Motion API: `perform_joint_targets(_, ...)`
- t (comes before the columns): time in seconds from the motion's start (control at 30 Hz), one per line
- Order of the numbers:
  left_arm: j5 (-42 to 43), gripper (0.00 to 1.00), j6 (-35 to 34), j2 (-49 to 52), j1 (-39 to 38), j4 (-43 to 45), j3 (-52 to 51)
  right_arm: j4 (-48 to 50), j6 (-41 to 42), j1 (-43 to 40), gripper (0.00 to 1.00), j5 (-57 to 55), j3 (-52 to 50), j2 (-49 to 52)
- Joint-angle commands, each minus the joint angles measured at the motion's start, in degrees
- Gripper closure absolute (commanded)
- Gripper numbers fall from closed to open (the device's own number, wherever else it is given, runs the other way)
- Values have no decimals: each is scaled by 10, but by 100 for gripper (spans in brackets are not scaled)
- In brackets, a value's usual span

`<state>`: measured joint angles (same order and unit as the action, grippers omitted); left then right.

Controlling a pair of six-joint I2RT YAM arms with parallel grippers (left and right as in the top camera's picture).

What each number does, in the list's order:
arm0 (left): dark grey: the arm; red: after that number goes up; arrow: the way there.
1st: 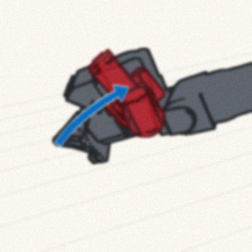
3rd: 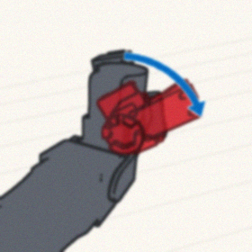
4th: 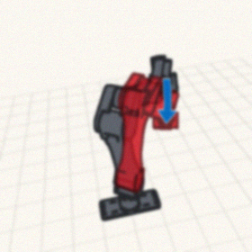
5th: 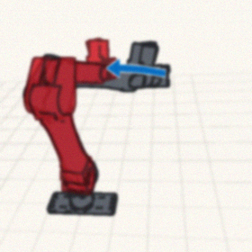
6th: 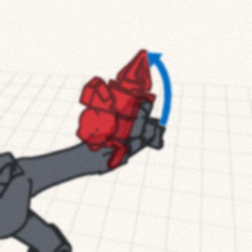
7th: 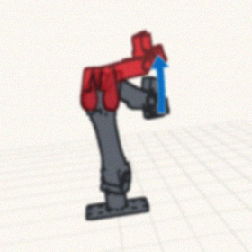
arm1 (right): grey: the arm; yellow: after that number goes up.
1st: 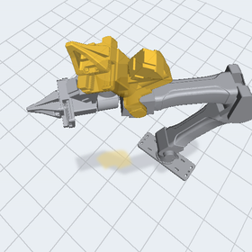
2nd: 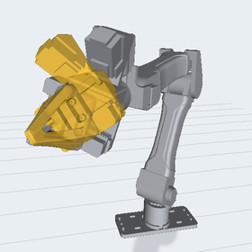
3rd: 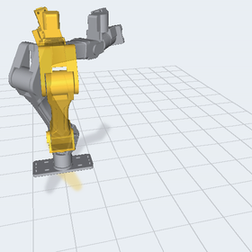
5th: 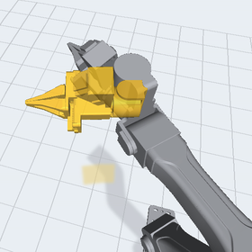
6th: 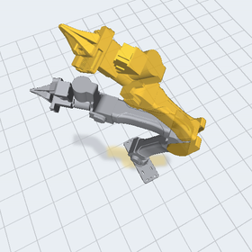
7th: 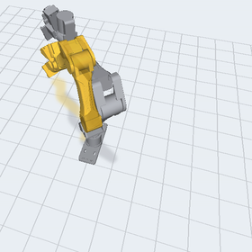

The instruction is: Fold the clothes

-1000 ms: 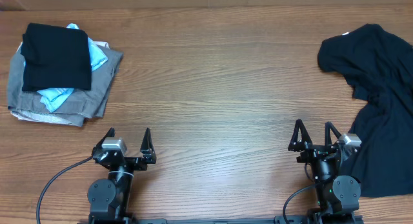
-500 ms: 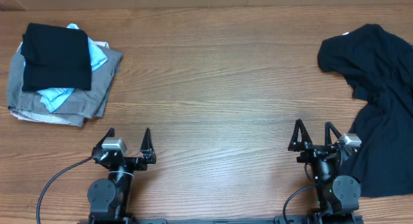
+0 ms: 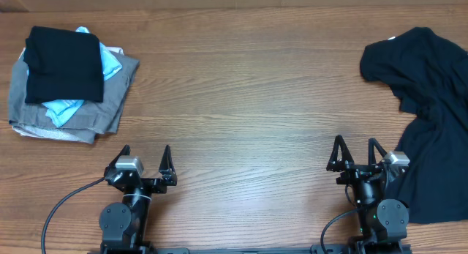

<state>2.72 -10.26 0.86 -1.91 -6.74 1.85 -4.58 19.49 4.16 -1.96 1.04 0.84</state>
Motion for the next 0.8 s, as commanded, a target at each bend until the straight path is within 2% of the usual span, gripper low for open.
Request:
perform_joint_targets(0.0, -8, 0, 13, -6, -4, 3, -5, 1, 1, 3, 0, -8, -6, -7)
perform_joint_targets(0.53, -8, 0, 13, -6, -4, 3, -5, 1, 6, 3, 0, 0, -5, -7)
perform_joint_targets(0.77, -8, 0, 13, -6, -4, 3, -5, -49, 20, 3, 0, 21, 70, -7)
